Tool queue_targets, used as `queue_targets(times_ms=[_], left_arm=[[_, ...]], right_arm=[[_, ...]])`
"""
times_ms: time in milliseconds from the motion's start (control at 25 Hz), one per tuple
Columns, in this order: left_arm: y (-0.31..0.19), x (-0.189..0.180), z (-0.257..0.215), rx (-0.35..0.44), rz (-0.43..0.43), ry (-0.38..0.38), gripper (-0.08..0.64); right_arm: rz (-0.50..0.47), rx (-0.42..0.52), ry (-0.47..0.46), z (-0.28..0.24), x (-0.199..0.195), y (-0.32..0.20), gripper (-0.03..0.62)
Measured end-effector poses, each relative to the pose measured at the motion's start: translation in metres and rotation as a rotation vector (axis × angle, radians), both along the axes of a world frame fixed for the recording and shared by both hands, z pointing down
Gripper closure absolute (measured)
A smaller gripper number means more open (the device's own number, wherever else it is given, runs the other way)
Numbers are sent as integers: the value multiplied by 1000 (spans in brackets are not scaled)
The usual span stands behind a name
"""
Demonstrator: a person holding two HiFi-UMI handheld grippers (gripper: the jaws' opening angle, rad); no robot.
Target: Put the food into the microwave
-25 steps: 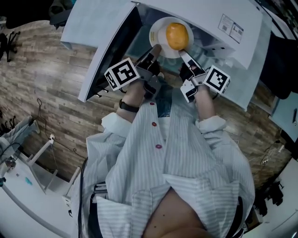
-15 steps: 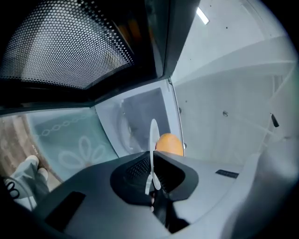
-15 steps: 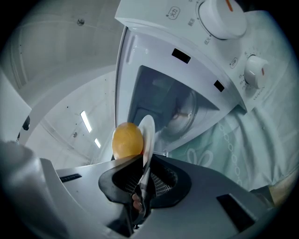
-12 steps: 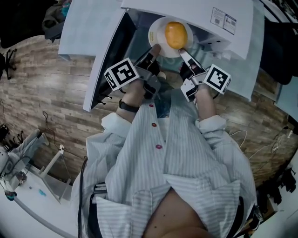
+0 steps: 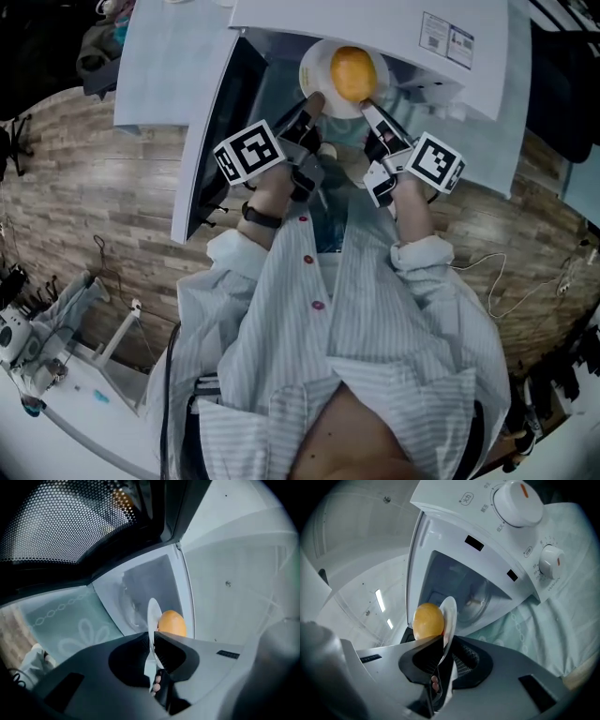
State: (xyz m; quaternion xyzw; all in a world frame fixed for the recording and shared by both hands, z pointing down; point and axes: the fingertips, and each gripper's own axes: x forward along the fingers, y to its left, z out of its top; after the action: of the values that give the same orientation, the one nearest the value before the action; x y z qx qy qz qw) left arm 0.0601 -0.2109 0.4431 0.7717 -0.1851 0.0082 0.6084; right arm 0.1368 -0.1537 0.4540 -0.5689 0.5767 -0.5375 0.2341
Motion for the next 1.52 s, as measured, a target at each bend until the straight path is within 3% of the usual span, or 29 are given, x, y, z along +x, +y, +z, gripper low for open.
queue_targets(times_ms=[480, 1000, 1520], left_arm=[[-13, 16, 40, 56, 27, -117, 524], [-41, 32, 62, 122, -24, -178, 511], [-60, 43, 79, 224, 3, -284, 491]], right_arm=[[-29, -34, 150, 39, 16, -15, 505], [-72, -81, 449, 61, 37, -44, 431], [-43, -98, 596, 70, 48, -61, 423]])
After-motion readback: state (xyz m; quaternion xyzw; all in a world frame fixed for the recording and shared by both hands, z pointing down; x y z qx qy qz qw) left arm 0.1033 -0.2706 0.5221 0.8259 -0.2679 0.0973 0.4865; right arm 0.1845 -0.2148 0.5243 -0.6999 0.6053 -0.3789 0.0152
